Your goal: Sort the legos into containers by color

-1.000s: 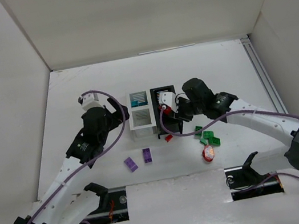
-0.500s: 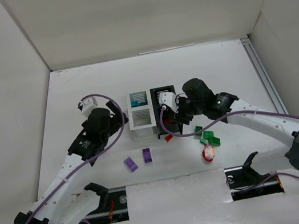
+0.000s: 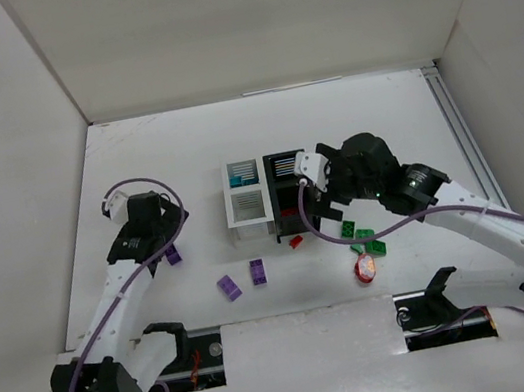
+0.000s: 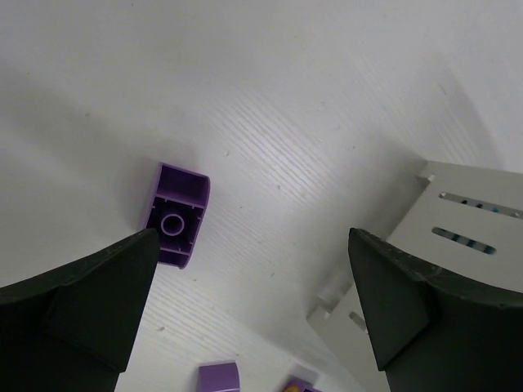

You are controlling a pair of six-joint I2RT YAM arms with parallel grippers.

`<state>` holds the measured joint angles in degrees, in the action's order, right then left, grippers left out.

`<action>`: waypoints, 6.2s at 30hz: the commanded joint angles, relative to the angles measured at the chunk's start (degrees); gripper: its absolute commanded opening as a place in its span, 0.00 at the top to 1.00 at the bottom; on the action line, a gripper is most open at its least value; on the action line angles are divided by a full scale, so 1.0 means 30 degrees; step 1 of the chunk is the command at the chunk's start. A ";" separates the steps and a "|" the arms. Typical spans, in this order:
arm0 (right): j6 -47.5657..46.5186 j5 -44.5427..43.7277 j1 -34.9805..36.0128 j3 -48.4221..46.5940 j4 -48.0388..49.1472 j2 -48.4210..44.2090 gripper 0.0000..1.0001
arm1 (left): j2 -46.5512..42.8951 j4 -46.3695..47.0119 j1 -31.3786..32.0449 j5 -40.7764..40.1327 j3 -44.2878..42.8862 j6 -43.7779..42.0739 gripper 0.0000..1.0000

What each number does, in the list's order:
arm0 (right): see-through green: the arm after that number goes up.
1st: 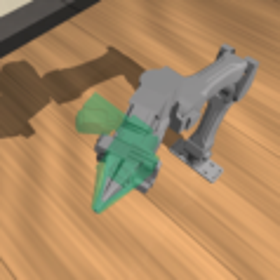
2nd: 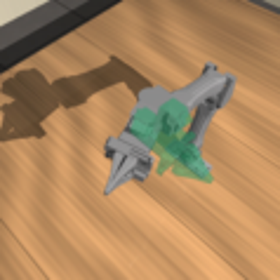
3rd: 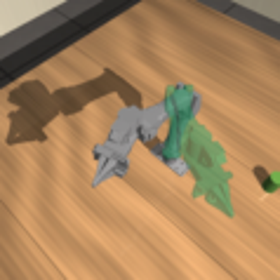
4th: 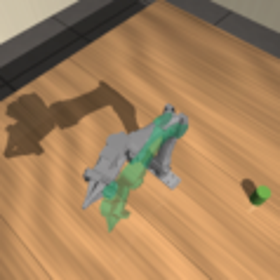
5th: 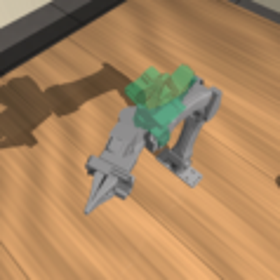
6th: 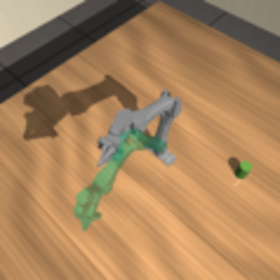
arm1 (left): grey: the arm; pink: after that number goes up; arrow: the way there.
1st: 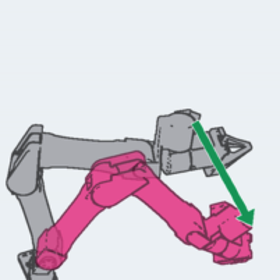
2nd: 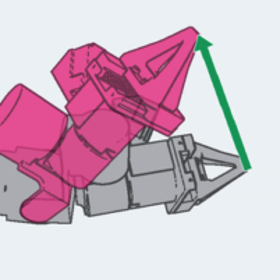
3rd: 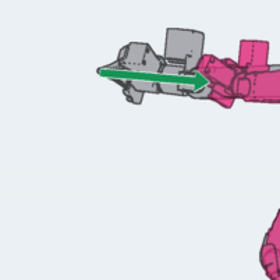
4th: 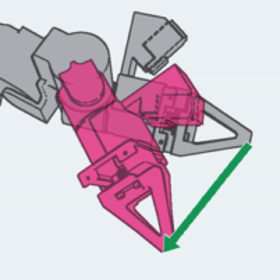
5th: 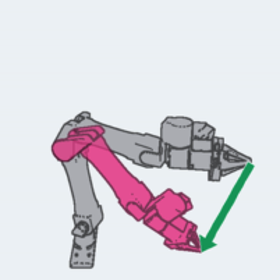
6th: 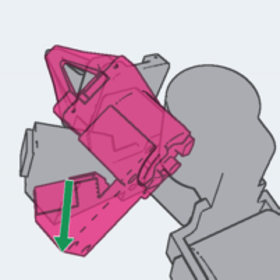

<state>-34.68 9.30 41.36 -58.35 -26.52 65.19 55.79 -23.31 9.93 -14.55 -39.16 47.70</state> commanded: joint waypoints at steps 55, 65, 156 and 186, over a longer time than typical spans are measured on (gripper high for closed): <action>0.1744 -0.3129 0.0011 0.0758 0.0052 -0.0841 0.00 | 0.0153 0.0680 0.6735 0.2507 0.5171 0.2904 0.32; 0.1744 -0.2954 0.0011 0.0758 0.0052 -0.0665 0.00 | 0.0532 -0.0372 0.6913 0.0778 0.4529 0.3494 0.48; 1.0797 -0.6965 -0.4030 0.5357 -0.2321 -0.4120 0.00 | 0.1089 -0.4476 1.1305 0.1831 0.2652 0.8030 0.37; 0.6170 -0.3046 -0.4765 0.6324 -0.0299 -0.5294 0.00 | 0.4072 -0.3868 1.4530 -0.7425 -0.8684 0.2676 0.76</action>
<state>-13.65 -4.38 27.40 -39.38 -31.44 50.28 64.51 -40.23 53.28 -31.48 -62.59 62.92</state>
